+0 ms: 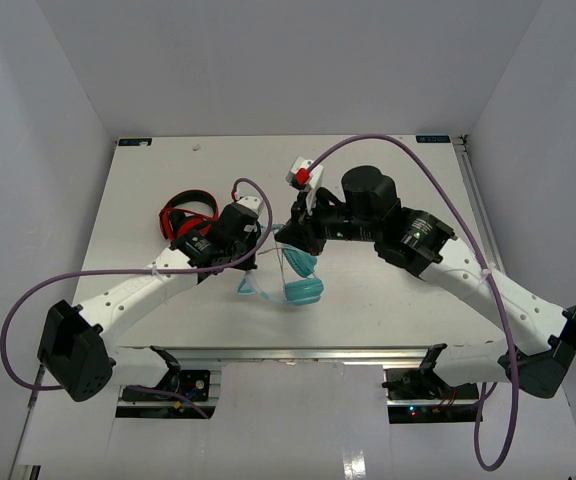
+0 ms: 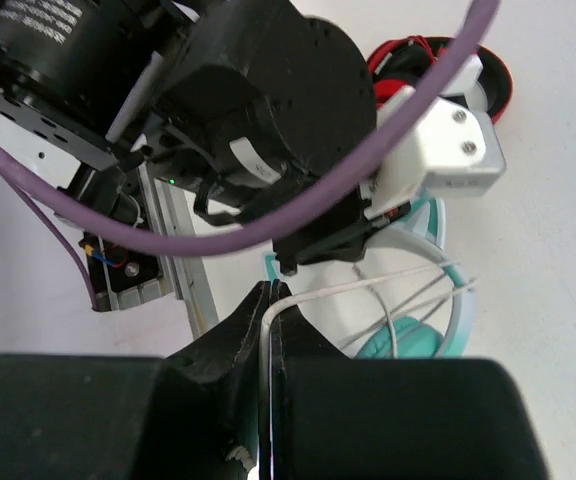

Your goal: Wrap the headphones

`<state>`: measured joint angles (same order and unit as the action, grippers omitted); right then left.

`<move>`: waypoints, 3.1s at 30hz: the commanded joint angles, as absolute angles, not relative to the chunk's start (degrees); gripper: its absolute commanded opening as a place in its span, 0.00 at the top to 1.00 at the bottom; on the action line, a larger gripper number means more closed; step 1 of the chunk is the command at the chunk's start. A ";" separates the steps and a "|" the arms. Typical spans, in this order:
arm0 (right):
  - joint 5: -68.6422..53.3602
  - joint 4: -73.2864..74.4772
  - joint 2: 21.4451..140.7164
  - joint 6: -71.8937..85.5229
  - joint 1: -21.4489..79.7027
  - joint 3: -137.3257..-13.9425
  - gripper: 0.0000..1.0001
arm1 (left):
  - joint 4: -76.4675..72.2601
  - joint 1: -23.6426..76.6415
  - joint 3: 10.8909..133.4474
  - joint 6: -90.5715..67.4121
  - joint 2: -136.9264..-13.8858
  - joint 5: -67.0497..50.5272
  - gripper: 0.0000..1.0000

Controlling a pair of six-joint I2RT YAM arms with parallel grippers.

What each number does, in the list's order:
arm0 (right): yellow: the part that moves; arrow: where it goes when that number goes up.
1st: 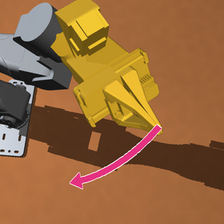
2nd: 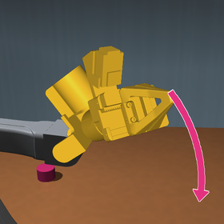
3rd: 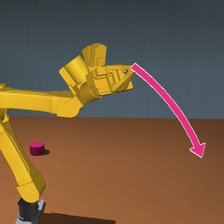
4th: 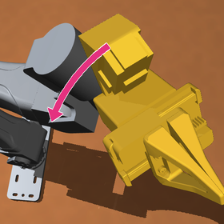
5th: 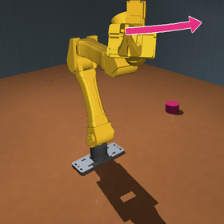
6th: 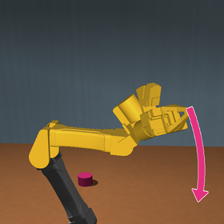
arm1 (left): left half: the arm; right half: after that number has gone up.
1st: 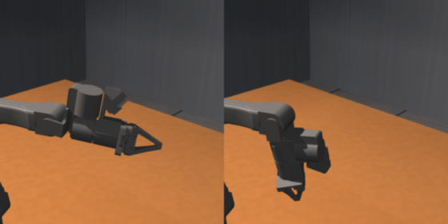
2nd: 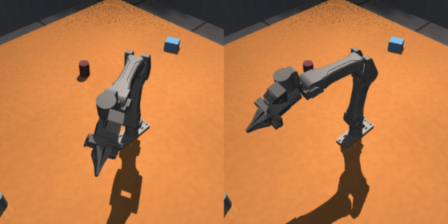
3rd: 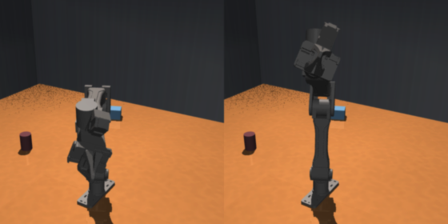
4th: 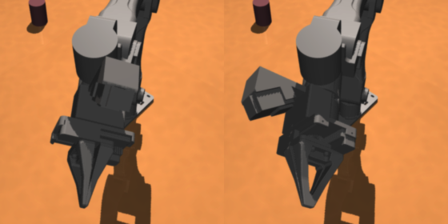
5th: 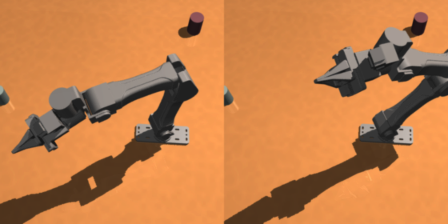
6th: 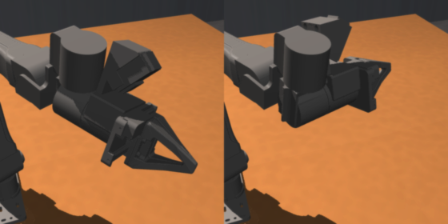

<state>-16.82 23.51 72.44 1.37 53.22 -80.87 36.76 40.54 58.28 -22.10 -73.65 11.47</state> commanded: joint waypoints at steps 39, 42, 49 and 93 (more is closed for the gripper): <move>-11.95 16.06 67.60 5.30 58.56 -79.49 0.92 | 39.12 33.11 63.94 -24.35 -74.89 11.18 1.00; -11.95 14.58 67.47 6.23 59.89 -76.18 0.92 | 39.82 32.09 65.74 -25.04 -75.58 11.79 1.00; -10.56 5.59 63.29 9.24 63.20 -62.93 0.92 | 40.53 31.52 68.03 -27.86 -74.43 14.01 1.00; 13.01 -16.29 69.19 10.79 68.20 -36.08 0.91 | 42.21 31.03 68.94 -34.73 -55.75 14.62 1.00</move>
<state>11.09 -15.95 69.28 10.26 67.91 -37.33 47.64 31.24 67.85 -30.97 -58.63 15.48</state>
